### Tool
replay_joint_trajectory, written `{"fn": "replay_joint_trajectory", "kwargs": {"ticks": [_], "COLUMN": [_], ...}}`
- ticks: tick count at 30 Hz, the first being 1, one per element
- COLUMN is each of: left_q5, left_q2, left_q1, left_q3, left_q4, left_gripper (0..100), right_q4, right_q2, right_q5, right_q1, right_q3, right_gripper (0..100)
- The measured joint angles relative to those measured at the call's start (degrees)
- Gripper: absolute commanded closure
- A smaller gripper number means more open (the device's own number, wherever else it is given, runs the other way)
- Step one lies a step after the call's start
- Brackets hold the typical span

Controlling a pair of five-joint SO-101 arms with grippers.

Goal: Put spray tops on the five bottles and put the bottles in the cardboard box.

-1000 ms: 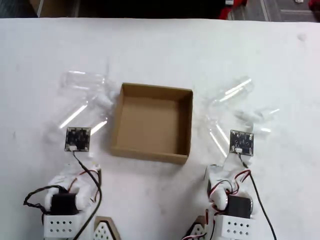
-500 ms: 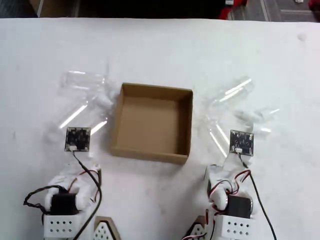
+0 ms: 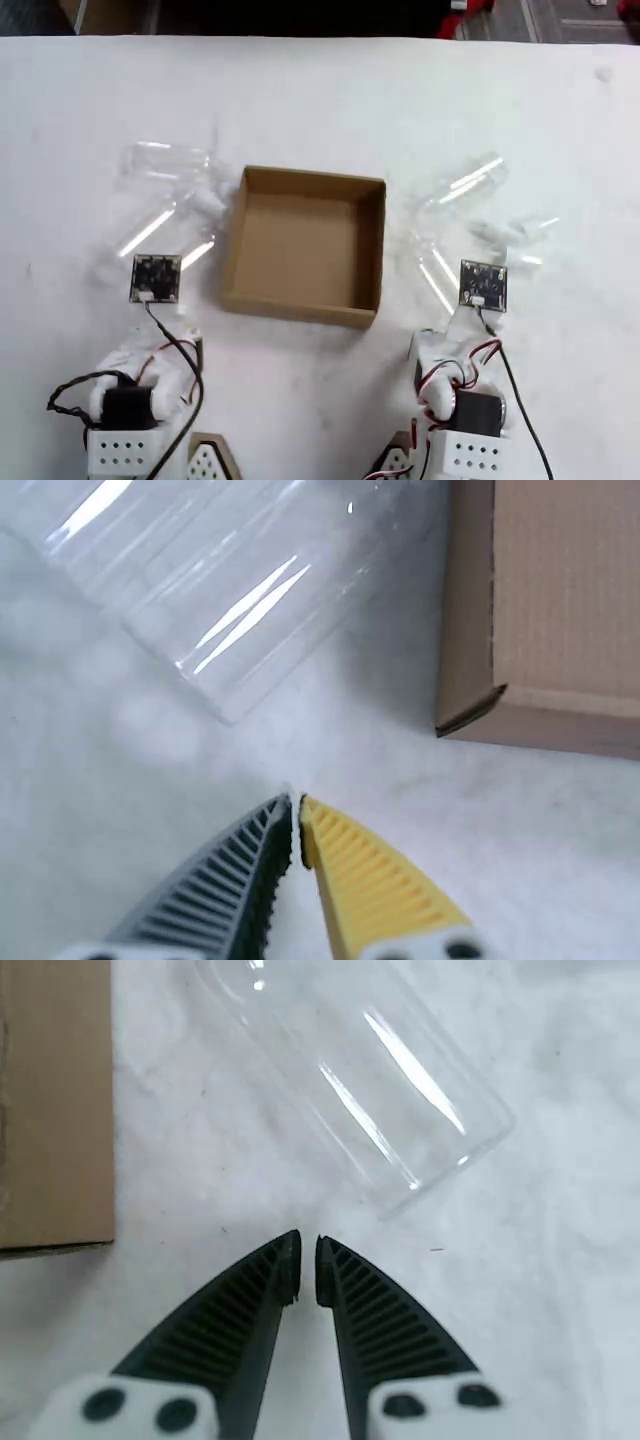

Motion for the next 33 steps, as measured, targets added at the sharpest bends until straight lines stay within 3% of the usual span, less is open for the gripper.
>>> {"fn": "replay_joint_trajectory", "kwargs": {"ticks": [22, 33], "left_q5": [0.00, 0.00], "left_q2": [0.00, -0.26], "left_q1": [-0.53, -12.75], "left_q3": [0.00, -8.09], "left_q4": [0.00, 3.52], "left_gripper": [98, 97], "right_q4": [0.00, 0.00], "right_q2": [0.00, 0.00], "right_q5": [0.00, 0.00], "right_q1": [0.00, 0.00], "right_q3": [0.00, 0.00], "right_gripper": [98.4, 98.4]}}
